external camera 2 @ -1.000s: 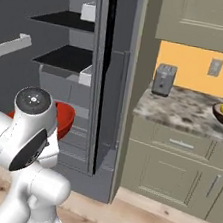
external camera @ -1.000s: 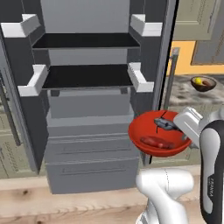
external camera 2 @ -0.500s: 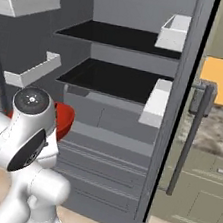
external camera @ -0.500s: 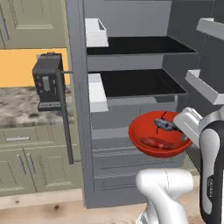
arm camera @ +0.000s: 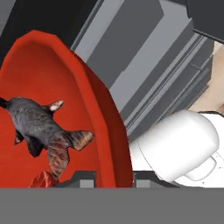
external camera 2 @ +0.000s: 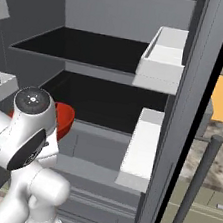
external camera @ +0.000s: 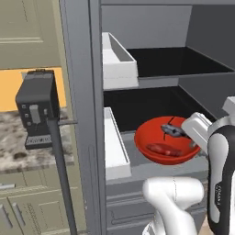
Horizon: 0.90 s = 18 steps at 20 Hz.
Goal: Place the bowl with the lemon and carrot on the top shelf of the fridge. Place the bowl with the fish and steak on the second highest shelf of the fridge.
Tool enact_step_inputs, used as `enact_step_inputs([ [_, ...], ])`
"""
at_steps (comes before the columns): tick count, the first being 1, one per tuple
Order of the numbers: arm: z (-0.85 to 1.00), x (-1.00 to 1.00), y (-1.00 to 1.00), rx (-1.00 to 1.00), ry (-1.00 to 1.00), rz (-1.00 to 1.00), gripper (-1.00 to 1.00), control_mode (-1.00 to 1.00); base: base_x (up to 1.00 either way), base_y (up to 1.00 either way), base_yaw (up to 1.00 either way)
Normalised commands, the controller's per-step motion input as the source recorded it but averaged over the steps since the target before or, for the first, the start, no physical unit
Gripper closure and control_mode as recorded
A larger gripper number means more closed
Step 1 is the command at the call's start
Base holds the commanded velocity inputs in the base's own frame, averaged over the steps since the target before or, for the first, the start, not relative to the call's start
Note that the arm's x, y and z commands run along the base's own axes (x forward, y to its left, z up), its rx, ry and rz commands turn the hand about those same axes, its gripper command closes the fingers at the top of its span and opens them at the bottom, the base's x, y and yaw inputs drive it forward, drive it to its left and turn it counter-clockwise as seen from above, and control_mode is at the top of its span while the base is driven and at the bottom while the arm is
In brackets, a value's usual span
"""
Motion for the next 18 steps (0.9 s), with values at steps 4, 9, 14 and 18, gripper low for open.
enact_step_inputs([
  [4, 0.0, 0.0, 0.0, 0.0, 0.0, 0.0, 1.0, 1.0, 0.79, 0.11, -0.03],
  [9, 0.06, 0.98, 0.4, 0.04, 0.0, -0.25, 1.0, -1.0, 0.0, 0.0, 0.0],
  [14, 0.02, 0.98, 0.13, 0.11, 0.0, -0.17, 1.0, -1.0, 0.0, 0.0, 0.0],
  [18, -0.38, 0.99, -0.05, 0.04, 0.0, -0.11, 1.0, -1.0, 0.0, 0.0, 0.0],
])
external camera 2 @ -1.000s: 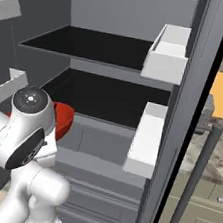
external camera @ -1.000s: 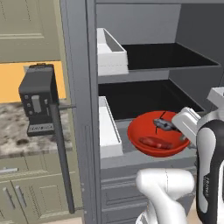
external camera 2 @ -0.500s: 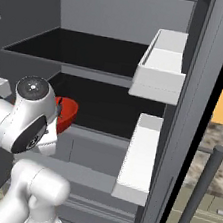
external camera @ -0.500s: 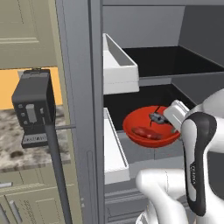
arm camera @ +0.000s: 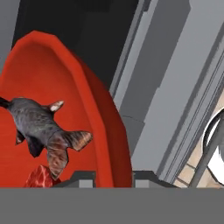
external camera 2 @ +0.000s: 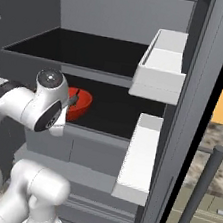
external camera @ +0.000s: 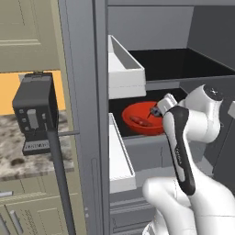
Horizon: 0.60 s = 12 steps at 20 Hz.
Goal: Place the bowl with the lemon and carrot on the top shelf of the fridge. Place the bowl with the fish and steak on the second highest shelf of the fridge.
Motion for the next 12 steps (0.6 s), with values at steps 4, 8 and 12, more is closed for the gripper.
enact_step_inputs([
  [4, -0.37, 1.0, 0.0, 0.06, 0.0, -0.11, 1.0, -1.0, 0.0, 0.0, 0.0],
  [8, -0.4, 1.0, -0.01, 0.04, 0.0, -0.11, 1.0, -1.0, 0.0, 0.0, 0.0],
  [12, -0.3, 1.0, 0.0, 0.0, -0.03, -0.09, 1.0, -1.0, 0.0, 0.0, 0.0],
])
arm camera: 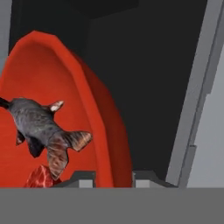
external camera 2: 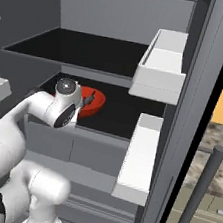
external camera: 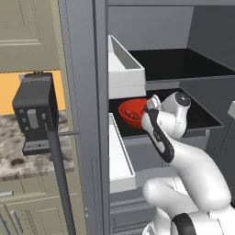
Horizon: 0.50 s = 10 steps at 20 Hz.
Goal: Place the bowl with the lemon and carrot on the top shelf of the fridge. Place the bowl with the fish and steak on the second highest shelf of the fridge.
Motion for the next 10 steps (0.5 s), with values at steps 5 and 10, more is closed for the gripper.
enact_step_inputs([
  [5, -0.07, 0.96, 0.0, 0.0, 0.0, 0.0, 1.0, -1.0, 0.0, 0.0, 0.0],
  [10, 0.17, -0.1, 0.0, 0.0, 0.02, -0.01, -1.0, -1.0, 0.0, 0.0, 0.0],
])
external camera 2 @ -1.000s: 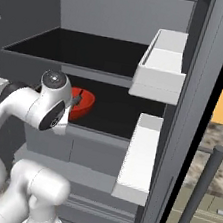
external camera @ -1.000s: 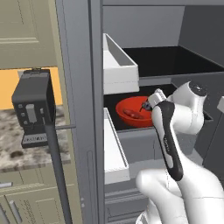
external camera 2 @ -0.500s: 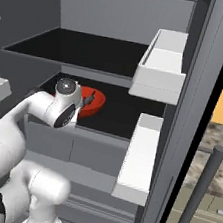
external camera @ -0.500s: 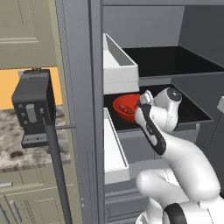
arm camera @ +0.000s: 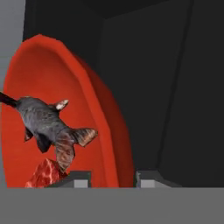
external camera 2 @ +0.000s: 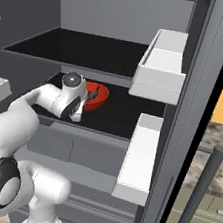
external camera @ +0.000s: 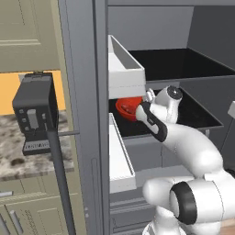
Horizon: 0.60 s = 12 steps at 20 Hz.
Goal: Place the bowl with the lemon and carrot on the top shelf of the fridge. Place the bowl with the fish and steak on the second highest shelf of the fridge.
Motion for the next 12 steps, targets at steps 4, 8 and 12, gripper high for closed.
enact_step_inputs([
  [4, 0.74, -0.92, -0.07, 0.0, 0.0, -0.02, -1.0, -1.0, 0.0, 0.0, 0.0],
  [8, 0.83, -1.0, -0.29, -0.01, -0.03, -0.01, -1.0, -1.0, 0.0, 0.0, 0.0],
  [12, 0.24, -1.0, -0.56, -0.11, 0.0, 0.03, -1.0, -1.0, 0.0, 0.0, 0.0],
])
